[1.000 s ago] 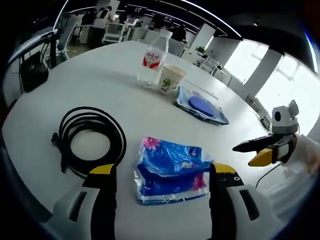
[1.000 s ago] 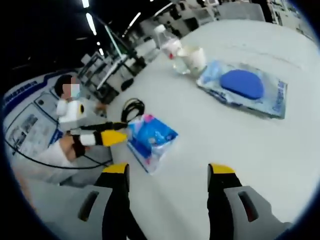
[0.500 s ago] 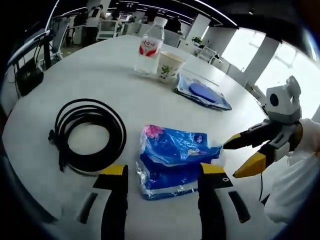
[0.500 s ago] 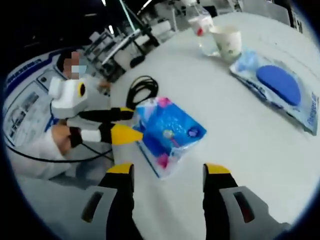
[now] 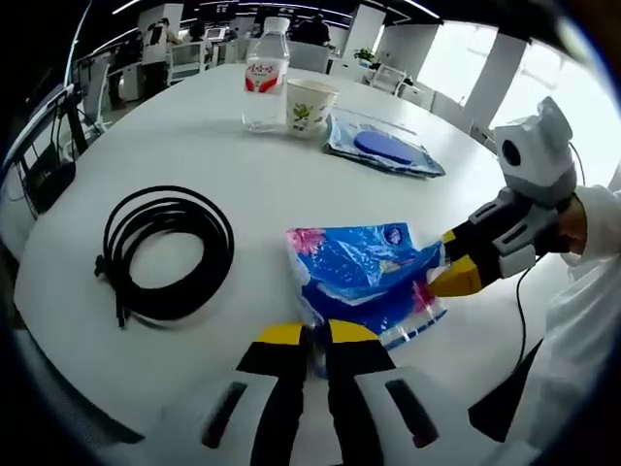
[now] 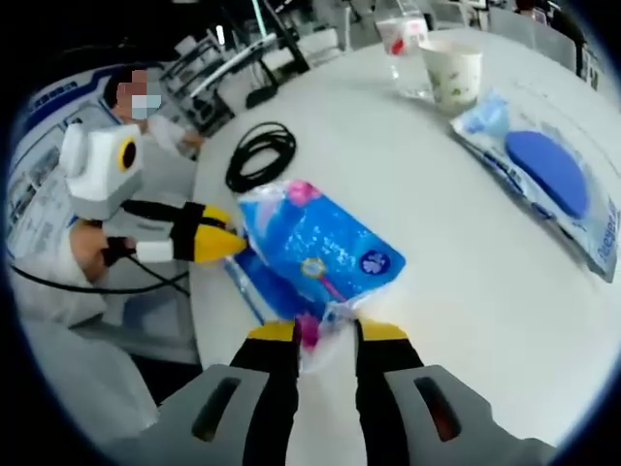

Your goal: Arrange the tabletop items into an orderly group along one side of the table until the central work area is clear of visible clutter.

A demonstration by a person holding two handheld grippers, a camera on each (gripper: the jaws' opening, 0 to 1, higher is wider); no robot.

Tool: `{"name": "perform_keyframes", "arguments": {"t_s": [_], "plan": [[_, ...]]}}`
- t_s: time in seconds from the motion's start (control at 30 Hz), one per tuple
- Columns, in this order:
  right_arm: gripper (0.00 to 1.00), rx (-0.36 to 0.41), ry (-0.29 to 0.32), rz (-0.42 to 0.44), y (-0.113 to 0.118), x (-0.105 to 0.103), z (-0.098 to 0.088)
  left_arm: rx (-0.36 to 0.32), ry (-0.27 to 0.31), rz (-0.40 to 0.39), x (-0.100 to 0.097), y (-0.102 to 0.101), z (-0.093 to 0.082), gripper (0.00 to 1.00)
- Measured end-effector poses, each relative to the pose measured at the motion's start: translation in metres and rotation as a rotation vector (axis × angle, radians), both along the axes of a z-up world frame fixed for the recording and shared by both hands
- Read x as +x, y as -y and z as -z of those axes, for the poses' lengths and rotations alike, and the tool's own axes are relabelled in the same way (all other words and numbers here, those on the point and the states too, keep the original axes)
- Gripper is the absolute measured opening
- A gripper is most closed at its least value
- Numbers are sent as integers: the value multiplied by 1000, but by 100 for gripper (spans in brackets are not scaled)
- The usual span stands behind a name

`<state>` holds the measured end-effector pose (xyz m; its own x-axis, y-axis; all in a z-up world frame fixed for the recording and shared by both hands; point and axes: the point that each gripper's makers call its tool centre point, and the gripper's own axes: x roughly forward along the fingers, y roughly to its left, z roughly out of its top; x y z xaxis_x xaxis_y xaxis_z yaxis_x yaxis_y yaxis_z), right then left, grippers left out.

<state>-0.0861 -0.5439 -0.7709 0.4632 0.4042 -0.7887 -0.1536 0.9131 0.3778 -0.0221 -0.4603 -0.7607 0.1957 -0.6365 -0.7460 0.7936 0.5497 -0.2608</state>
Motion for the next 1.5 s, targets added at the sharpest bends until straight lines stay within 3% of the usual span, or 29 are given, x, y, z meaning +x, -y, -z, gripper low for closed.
{"name": "perform_keyframes", "arguments": {"t_s": [0.17,0.37,0.53,0.77,1.27,1.5], "plan": [[3,71,3,129,9,-1,-8,-29,-22,-1,0,9,-7,0],[0,175,18,320,34,-12,-21,-60,-11,68,-7,32,-23,0],[0,155,63,373,57,-26,-32,-81,-3,124,-15,57,-33,0],[0,156,76,493,89,-44,-45,-87,16,259,-35,94,-46,1],[0,152,178,644,131,-67,-79,-119,0,371,-54,135,-66,1],[0,108,177,640,133,-80,-74,-56,17,429,-62,146,-58,1]]}}
